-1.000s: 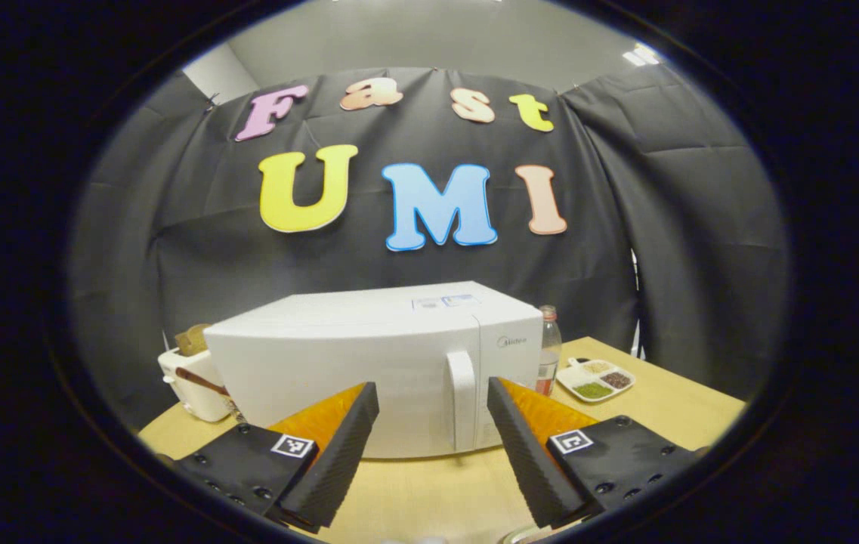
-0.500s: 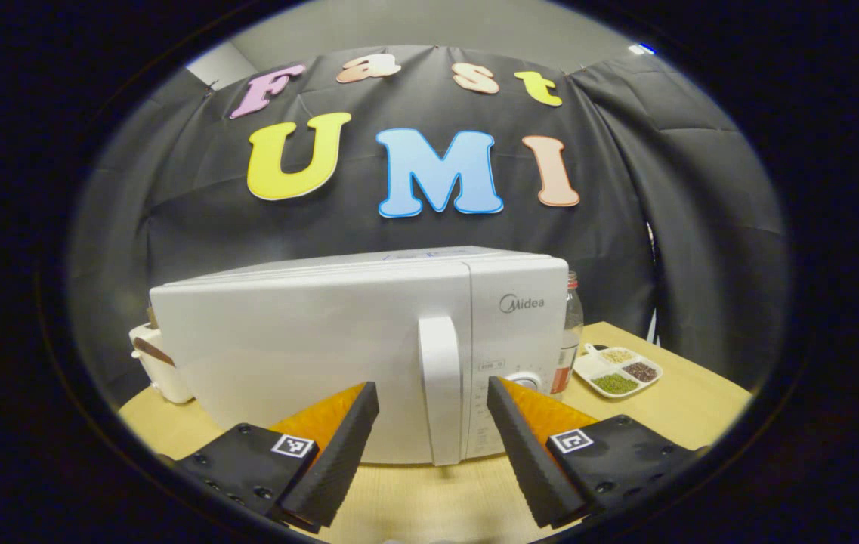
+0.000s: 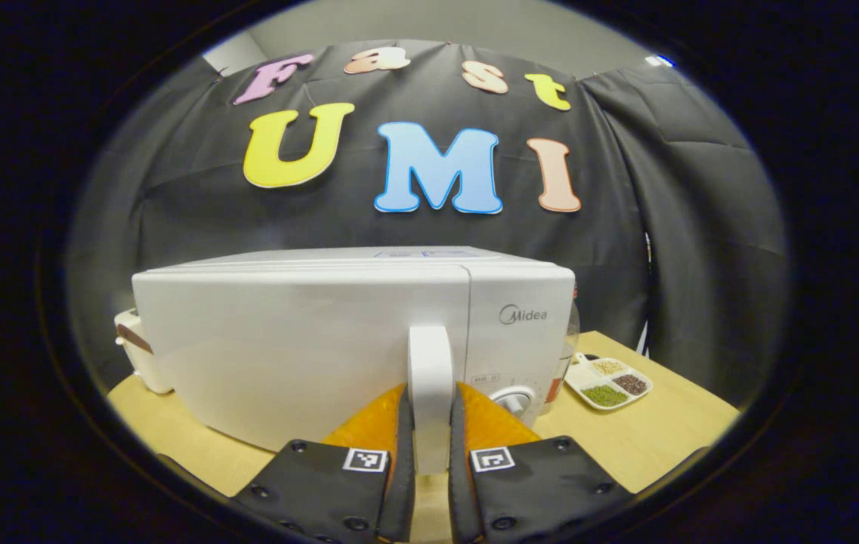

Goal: Open the microwave oven with the left hand, put the food in, and close the microwave oven.

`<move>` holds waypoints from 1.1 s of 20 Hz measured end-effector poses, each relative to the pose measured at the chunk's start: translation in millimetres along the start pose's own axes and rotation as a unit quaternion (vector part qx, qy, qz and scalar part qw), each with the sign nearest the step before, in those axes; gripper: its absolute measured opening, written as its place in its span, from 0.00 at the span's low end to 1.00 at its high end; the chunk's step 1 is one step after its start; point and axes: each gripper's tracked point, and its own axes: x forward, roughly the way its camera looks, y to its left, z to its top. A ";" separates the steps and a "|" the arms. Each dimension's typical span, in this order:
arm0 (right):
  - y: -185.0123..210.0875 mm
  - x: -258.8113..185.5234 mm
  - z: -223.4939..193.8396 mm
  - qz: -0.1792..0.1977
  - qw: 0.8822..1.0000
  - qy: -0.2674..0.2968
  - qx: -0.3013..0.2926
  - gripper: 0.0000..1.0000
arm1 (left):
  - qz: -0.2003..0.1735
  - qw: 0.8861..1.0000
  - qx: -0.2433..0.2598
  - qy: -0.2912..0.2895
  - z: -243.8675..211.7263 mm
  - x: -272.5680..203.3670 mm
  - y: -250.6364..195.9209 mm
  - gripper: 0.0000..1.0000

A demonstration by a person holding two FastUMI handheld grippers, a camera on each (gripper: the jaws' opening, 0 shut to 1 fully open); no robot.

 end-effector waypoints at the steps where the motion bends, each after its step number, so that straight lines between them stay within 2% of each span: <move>1: -2.1 0.5 -0.5 -0.002 1.000 0.001 0.000 0.95 | 0.000 1.000 0.003 0.004 -1.1 0.1 -0.7 0.22; 11: -5.3 -4.5 -0.3 0.006 1.000 0.000 0.001 0.95 | -0.006 1.000 0.004 0.022 -2.4 -2.8 0.7 0.20; 12: -3.8 -5.0 0.9 0.010 1.000 -0.001 0.002 0.95 | -0.005 0.999 -0.005 0.043 -13.2 -14.7 1.3 0.20; 14: -0.5 -5.1 5.9 0.019 1.000 -0.008 0.005 0.95 | -0.017 1.000 0.013 0.014 -6.7 -47.4 3.9 0.21; 17: 12.7 -2.3 10.7 0.041 0.999 -0.015 0.005 0.95 | -0.026 0.999 0.021 0.018 -20.2 -92.8 16.3 0.20; 22: 48.5 -5.8 9.1 0.091 0.996 -0.013 0.014 0.95 | -0.007 0.999 0.026 0.032 -30.9 -156.2 44.6 0.20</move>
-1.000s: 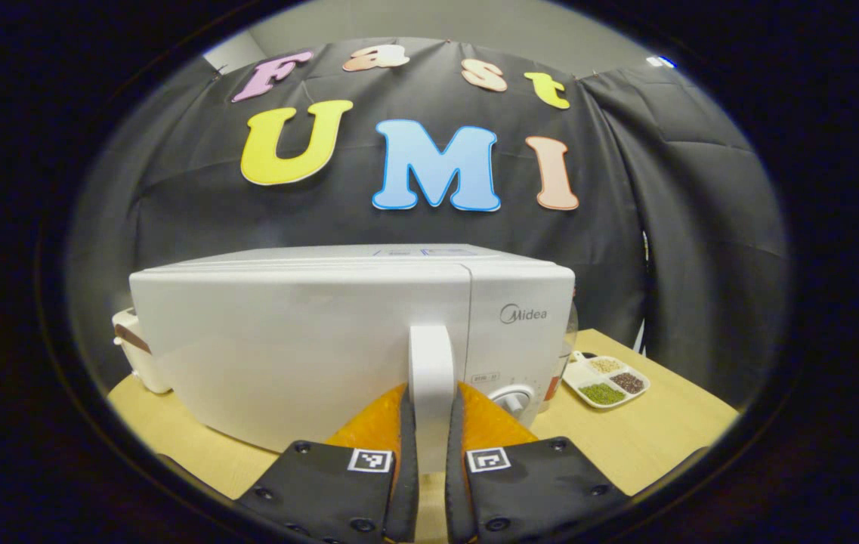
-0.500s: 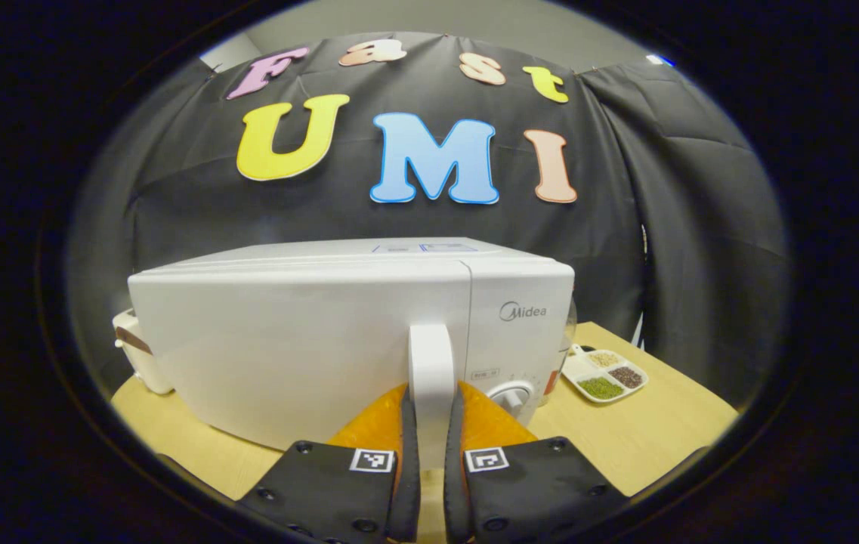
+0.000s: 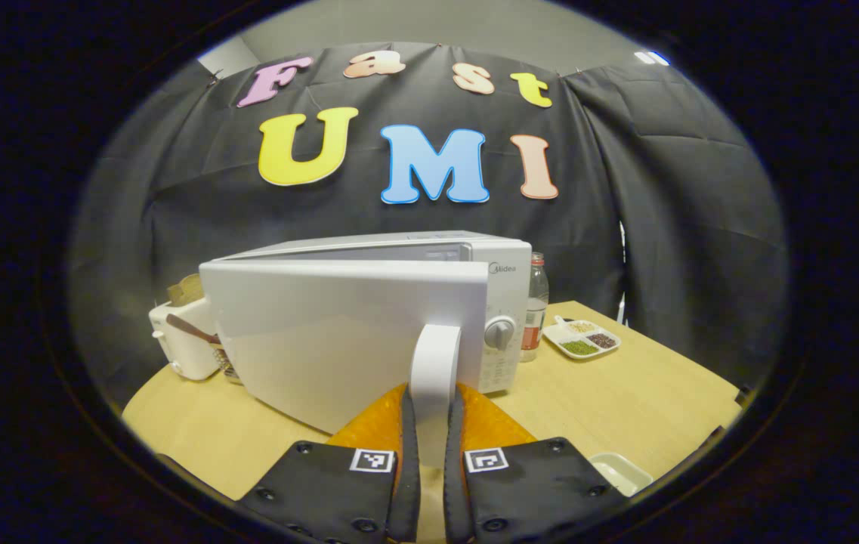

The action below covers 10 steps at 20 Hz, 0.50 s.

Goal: Open the microwave oven with the left hand, put the food in, and close the microwave oven.

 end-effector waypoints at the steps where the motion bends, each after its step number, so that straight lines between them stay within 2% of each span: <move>1: 6.5 0.0 1.6 0.008 1.000 -0.001 -0.002 0.95 | 0.003 1.000 0.000 0.005 -3.7 -13.2 6.9 0.20; 7: 49.2 -0.6 -1.1 0.053 0.999 -0.002 0.007 0.95 | 0.038 0.999 0.009 0.027 -24.5 -81.2 62.7 0.21; 10: 69.5 -2.9 2.6 0.071 0.997 -0.006 0.012 0.95 | 0.070 0.997 0.011 0.034 -36.0 -112.8 101.5 0.21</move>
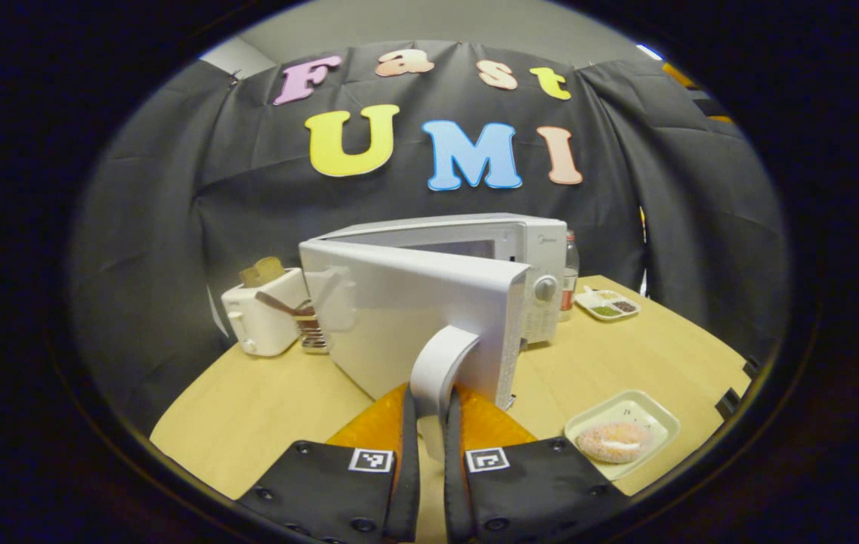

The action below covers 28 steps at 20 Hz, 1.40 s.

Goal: Open the microwave oven with the left hand, put the food in, and close the microwave oven.

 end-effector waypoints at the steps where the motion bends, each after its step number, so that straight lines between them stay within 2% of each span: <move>1: 6.4 0.3 1.5 0.005 1.000 -0.002 0.000 0.95 | 0.015 1.000 0.004 0.001 -2.7 -6.7 14.9 0.22; 3: 21.1 1.7 1.4 0.019 1.000 -0.003 0.000 0.95 | 0.050 0.999 -0.001 0.003 -11.4 -20.4 49.8 0.25; 6: 40.6 2.7 1.6 0.039 0.999 -0.004 0.003 0.95 | 0.060 0.998 -0.020 0.010 -20.1 -30.4 85.3 0.31; 7: 45.1 3.3 2.7 0.045 0.999 -0.005 0.002 0.95 | 0.057 0.998 -0.029 0.015 -23.9 -33.0 93.0 0.46; 12: 70.0 6.9 2.5 0.068 0.998 -0.003 0.008 0.95 | 0.072 0.997 -0.017 0.020 -26.0 -51.0 125.9 0.98; 14: 78.6 9.3 1.8 0.076 0.997 -0.001 0.007 0.95 | 0.083 0.996 0.012 0.009 -21.1 -65.9 133.4 1.00; 15: 81.2 10.7 1.7 0.080 0.997 -0.003 0.005 0.95 | 0.090 0.996 0.026 0.001 -17.9 -74.5 139.4 0.95; 16: 84.0 10.3 0.1 0.082 0.997 -0.002 0.004 0.95 | 0.099 0.994 0.035 -0.002 -16.1 -81.4 147.3 1.00; 18: 89.5 14.0 -6.9 0.089 0.996 0.005 0.008 0.95 | 0.102 0.994 0.032 0.000 -17.0 -88.9 156.6 0.94; 19: 91.1 16.2 -8.7 0.091 0.996 0.008 0.009 0.95 | 0.106 0.994 0.035 -0.003 -14.5 -93.3 160.7 1.00; 22: 97.5 19.4 -13.4 0.097 0.995 0.014 0.008 0.95 | 0.120 0.992 0.030 -0.003 -12.2 -97.5 174.7 0.94; 23: 97.6 20.7 -14.2 0.099 0.995 0.015 0.006 0.95 | 0.126 0.992 0.024 0.000 -15.8 -97.8 179.9 1.00; 26: 91.5 22.4 -20.5 0.098 0.995 0.014 -0.006 0.95 | 0.156 0.988 0.022 0.008 -20.3 -102.1 199.9 1.00; 28: 86.2 26.7 -34.8 0.098 0.995 0.018 -0.020 0.95 | 0.163 0.986 0.015 0.008 -17.8 -106.3 205.3 1.00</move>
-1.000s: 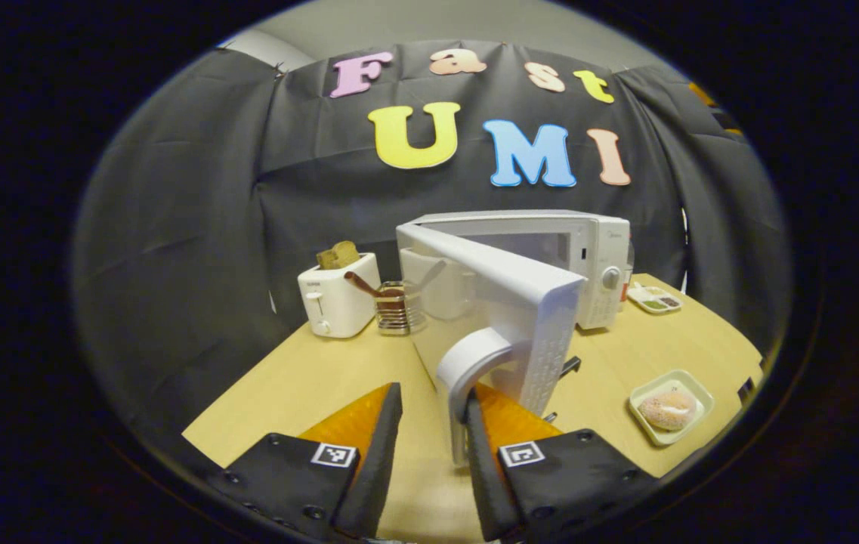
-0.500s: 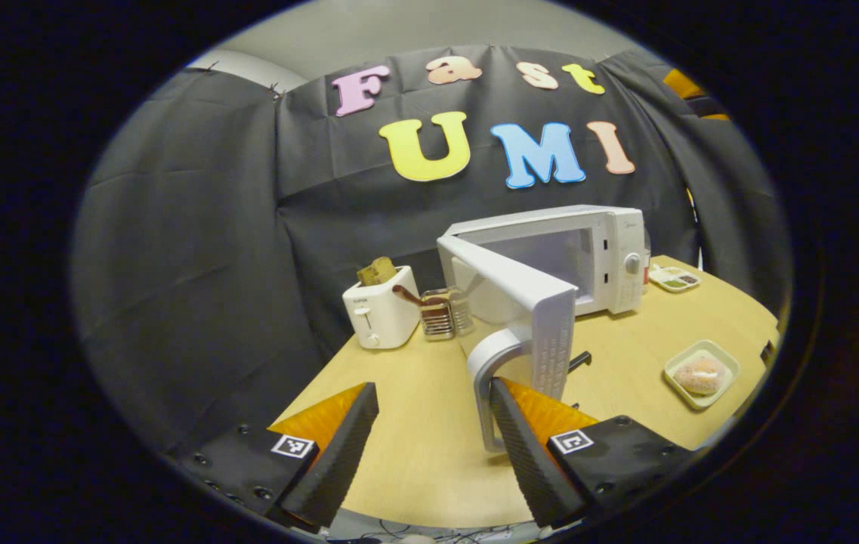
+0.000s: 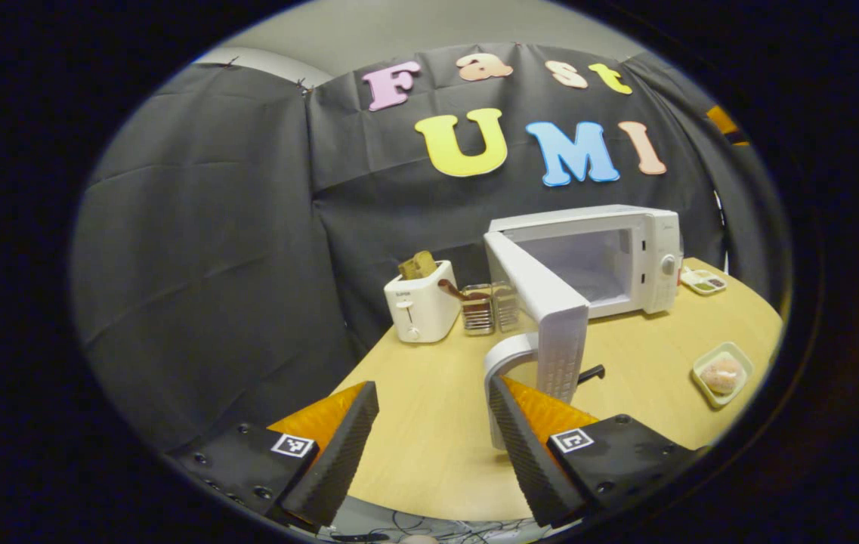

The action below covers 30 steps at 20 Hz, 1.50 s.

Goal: Open the microwave oven with the left hand, put the food in, and close the microwave oven.

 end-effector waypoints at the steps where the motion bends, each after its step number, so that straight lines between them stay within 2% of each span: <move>1: -6.7 2.1 -14.2 -0.006 1.000 0.017 -0.011 0.95 | 0.004 1.000 0.000 0.002 0.8 -4.5 5.7 0.99; 4: -15.7 5.9 -77.9 0.001 0.997 0.072 -0.026 0.95 | 0.010 1.000 -0.012 -0.001 13.9 -15.4 12.4 0.98; 7: -23.6 6.1 -148.2 0.019 0.989 0.141 -0.040 0.95 | 0.017 1.000 -0.014 -0.011 38.9 -37.6 13.7 1.00; 11: -39.5 8.7 -245.6 0.045 0.972 0.225 -0.054 0.96 | 0.029 0.998 -0.037 -0.036 94.3 -69.5 10.1 0.98; 13: -40.5 15.6 -281.6 0.057 0.964 0.253 -0.063 0.95 | 0.037 0.997 -0.050 -0.044 120.2 -83.7 5.1 1.00; 14: -38.6 14.1 -296.8 0.068 0.959 0.268 -0.069 0.96 | 0.040 0.997 -0.054 -0.047 131.4 -89.6 0.7 0.97; 15: -34.2 17.7 -305.2 0.082 0.957 0.270 -0.073 0.96 | 0.047 0.996 -0.053 -0.050 141.1 -93.2 -3.1 0.94; 16: -35.9 22.2 -316.3 0.090 0.954 0.272 -0.089 0.96 | 0.052 0.996 -0.054 -0.054 150.4 -96.1 -7.0 1.00; 17: -38.3 27.4 -323.1 0.097 0.951 0.275 -0.100 0.96 | 0.057 0.995 -0.055 -0.058 159.9 -98.5 -11.6 1.00; 18: -38.1 33.1 -332.5 0.105 0.950 0.277 -0.102 0.96 | 0.060 0.995 -0.056 -0.061 167.2 -99.1 -18.1 0.94; 19: -38.1 37.8 -337.9 0.110 0.948 0.279 -0.104 0.95 | 0.062 0.994 -0.059 -0.066 175.0 -101.6 -23.4 1.00; 20: -39.4 43.0 -341.3 0.112 0.947 0.280 -0.108 0.95 | 0.063 0.994 -0.061 -0.070 181.0 -103.4 -27.7 0.94; 22: -38.7 50.8 -350.4 0.120 0.945 0.287 -0.103 0.95 | 0.060 0.994 -0.055 -0.071 187.6 -104.6 -35.1 1.00; 24: -38.6 51.8 -355.5 0.129 0.941 0.299 -0.088 0.94 | 0.056 0.995 -0.046 -0.074 191.3 -103.1 -38.1 1.00; 26: -38.6 54.5 -357.7 0.128 0.941 0.303 -0.080 0.84 | 0.051 0.995 -0.039 -0.073 193.6 -99.2 -37.9 0.98; 27: -39.2 53.5 -354.2 0.128 0.940 0.307 -0.079 0.78 | 0.045 0.996 -0.036 -0.072 193.7 -96.2 -39.1 1.00; 30: -39.9 53.4 -357.7 0.124 0.935 0.324 -0.078 0.71 | 0.034 0.996 -0.032 -0.072 196.0 -86.3 -37.2 1.00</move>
